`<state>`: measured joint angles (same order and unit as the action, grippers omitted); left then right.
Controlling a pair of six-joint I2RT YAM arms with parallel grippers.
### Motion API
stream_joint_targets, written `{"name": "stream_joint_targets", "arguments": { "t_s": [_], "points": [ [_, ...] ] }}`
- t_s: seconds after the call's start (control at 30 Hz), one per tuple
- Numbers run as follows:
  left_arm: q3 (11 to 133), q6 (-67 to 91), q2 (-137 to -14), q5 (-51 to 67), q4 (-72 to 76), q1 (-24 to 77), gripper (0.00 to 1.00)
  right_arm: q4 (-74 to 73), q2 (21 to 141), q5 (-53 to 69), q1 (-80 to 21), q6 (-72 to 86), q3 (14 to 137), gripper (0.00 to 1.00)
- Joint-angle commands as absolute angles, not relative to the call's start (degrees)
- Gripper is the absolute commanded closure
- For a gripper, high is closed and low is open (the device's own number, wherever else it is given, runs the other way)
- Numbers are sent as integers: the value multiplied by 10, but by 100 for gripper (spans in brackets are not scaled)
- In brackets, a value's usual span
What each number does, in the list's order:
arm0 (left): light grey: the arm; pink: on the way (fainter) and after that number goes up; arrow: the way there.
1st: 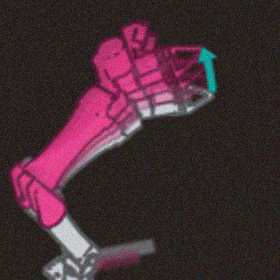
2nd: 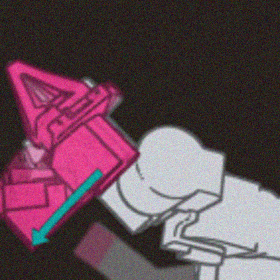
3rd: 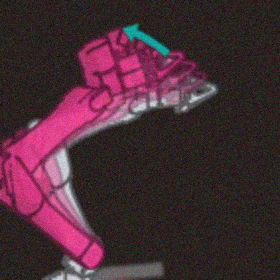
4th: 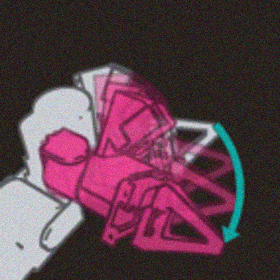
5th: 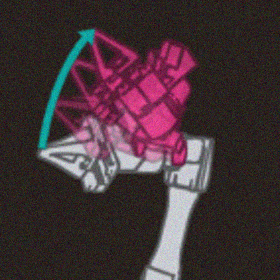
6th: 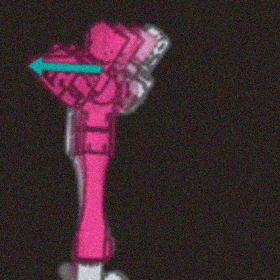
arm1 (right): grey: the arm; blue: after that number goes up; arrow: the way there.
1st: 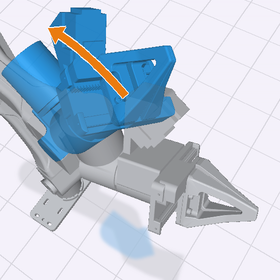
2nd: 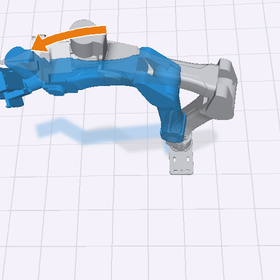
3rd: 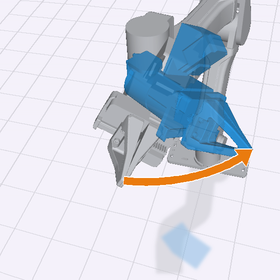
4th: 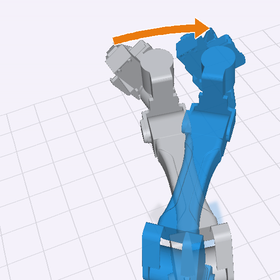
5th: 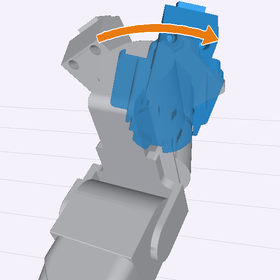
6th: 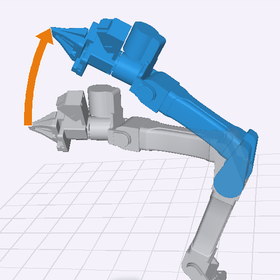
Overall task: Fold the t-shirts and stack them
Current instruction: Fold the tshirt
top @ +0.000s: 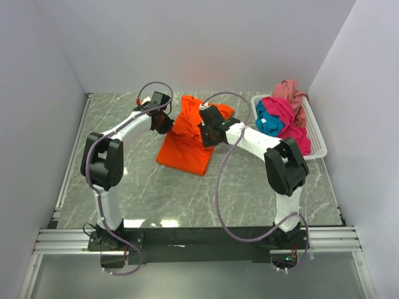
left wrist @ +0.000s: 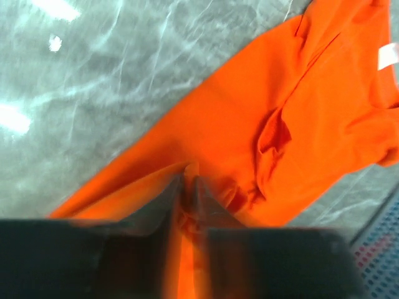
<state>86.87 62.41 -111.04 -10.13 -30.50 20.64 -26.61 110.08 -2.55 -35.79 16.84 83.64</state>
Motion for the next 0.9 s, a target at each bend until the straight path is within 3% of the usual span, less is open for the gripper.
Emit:
{"name": "stream_joint_targets", "arguments": {
  "t_s": [0.0, 0.03, 0.07, 0.1, 0.2, 0.4, 0.57, 0.87],
  "points": [
    [929, 590, -1132, -90, -306, 200, 52, -278, 1128, -29, -337, 165, 901, 62],
    [941, 586, -1136, -91, -308, 200, 26, -280, 1131, -32, -334, 170, 906, 50],
    [946, 584, -1134, -93, -314, 200, 6, -282, 1133, -37, -331, 173, 911, 36],
    [946, 577, -1130, -97, -315, 200, 1, -282, 1131, -40, -330, 174, 915, 29],
    [916, 582, -1095, -116, -315, 197, 1, -281, 1106, -44, -330, 177, 894, 20],
    [726, 596, -982, -98, -285, 192, 1, -230, 993, -10, -355, 183, 742, 19],
    [603, 610, -913, -84, -253, 191, 1, -207, 953, -60, -466, 156, 672, 19],
    [549, 619, -943, -69, -235, 183, 28, -211, 994, -94, -509, 233, 658, 24]
  ]
}}
